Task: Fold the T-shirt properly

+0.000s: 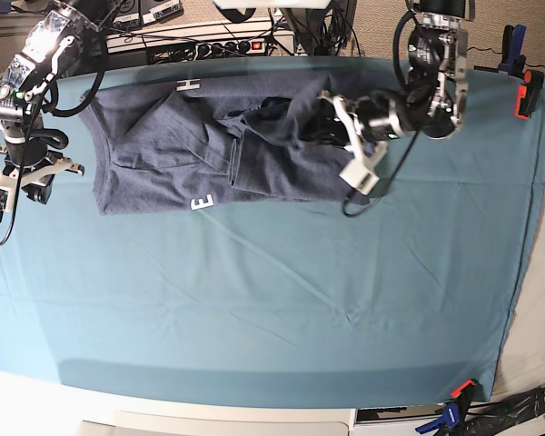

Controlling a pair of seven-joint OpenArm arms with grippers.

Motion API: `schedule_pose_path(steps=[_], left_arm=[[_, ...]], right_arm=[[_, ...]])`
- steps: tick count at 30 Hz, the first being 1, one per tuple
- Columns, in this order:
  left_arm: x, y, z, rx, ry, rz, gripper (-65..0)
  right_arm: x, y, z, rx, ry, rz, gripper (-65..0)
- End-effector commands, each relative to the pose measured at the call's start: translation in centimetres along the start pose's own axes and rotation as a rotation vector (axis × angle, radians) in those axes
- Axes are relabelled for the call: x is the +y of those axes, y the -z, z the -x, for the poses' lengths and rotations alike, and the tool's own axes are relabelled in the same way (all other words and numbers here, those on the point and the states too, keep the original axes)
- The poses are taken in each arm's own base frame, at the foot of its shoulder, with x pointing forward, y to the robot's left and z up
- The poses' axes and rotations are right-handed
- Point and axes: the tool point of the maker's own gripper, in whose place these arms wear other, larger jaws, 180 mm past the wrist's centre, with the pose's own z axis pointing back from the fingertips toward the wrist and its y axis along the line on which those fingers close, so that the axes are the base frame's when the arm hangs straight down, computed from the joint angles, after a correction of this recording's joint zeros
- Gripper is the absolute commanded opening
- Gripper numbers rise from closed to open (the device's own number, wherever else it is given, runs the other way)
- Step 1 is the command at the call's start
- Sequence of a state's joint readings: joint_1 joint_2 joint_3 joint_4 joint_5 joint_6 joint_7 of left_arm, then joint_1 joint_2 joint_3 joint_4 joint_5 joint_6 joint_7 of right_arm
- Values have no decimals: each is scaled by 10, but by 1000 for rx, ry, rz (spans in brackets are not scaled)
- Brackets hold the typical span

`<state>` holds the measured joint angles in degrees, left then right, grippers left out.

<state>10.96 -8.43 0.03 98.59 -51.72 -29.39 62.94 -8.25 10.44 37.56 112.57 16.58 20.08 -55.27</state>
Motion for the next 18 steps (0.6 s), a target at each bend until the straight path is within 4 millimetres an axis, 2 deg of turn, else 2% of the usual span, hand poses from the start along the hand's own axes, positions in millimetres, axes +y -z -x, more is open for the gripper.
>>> schedule_pose_path(steps=[1, 8, 16, 18], left_arm=[[-12, 2, -10, -32, 24, 39, -650], [-42, 20, 3, 25, 83, 134, -650], [-48, 22, 4, 29, 109, 153, -650], [-48, 22, 6, 40, 125, 158, -650]], right_arm=[[-4, -3, -18, -63, -7, 8, -555], [-4, -3, -17, -61, -7, 8, -555], [-2, -3, -11, -27, -23, -4, -553], [-1, -3, -10, -25, -35, -10, -514]])
